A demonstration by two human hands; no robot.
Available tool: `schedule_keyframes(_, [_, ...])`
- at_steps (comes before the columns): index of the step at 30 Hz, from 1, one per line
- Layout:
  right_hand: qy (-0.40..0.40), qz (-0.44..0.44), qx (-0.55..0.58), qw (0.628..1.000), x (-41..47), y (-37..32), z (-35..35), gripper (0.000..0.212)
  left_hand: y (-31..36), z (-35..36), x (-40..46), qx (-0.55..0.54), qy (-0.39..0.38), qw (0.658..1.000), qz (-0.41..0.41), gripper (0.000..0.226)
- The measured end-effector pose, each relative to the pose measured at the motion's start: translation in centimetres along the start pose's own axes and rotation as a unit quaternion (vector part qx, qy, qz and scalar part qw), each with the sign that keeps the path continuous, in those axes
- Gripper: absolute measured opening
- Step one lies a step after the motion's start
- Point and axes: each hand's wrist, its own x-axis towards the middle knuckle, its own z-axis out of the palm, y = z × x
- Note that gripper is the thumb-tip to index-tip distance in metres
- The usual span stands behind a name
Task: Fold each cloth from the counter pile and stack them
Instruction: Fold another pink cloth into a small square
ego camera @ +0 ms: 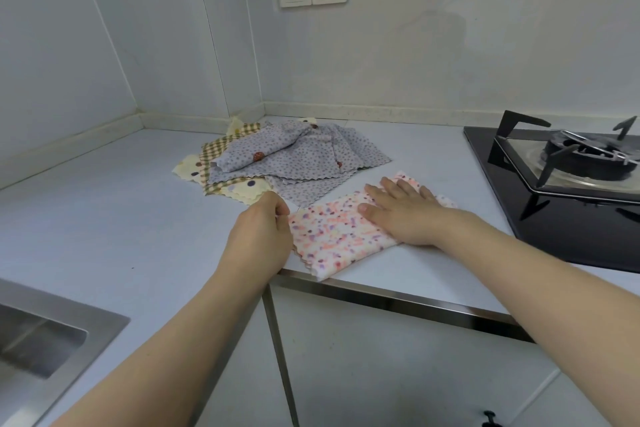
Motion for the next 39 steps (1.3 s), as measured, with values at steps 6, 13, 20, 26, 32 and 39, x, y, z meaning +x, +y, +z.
schedule_keyframes(6, [0.021,-0.014,-0.023,0.999,-0.5,4.0,-0.6,0.056,0.0,-0.2,0.0,-0.001,0.002,1.0,-0.007,0.015])
schedule_keyframes(13, [0.111,-0.026,0.072,0.991,-0.7,4.3,0.2,0.052,0.6,0.0,-0.3,0.025,-0.014,0.999,-0.014,0.012])
schedule_keyframes(20, [0.254,0.122,0.092,0.955,-1.5,4.7,-0.3,0.037,4.6,0.1,1.1,0.135,-0.006,0.99,0.029,0.027])
schedule_keyframes(26, [0.253,0.103,0.12,0.955,-1.3,5.1,-0.3,0.026,8.8,6.0,2.7,0.143,-0.101,0.982,0.069,0.035])
schedule_keyframes(32, [0.26,0.066,0.39,0.881,-1.5,5.7,-0.6,0.008,7.1,8.4,2.3,0.215,-0.074,0.97,0.081,0.043])
schedule_keyframes(39, [0.247,0.026,0.316,0.916,-1.7,5.8,-0.7,0.025,7.1,8.4,2.4,0.21,-0.054,0.974,0.061,0.04])
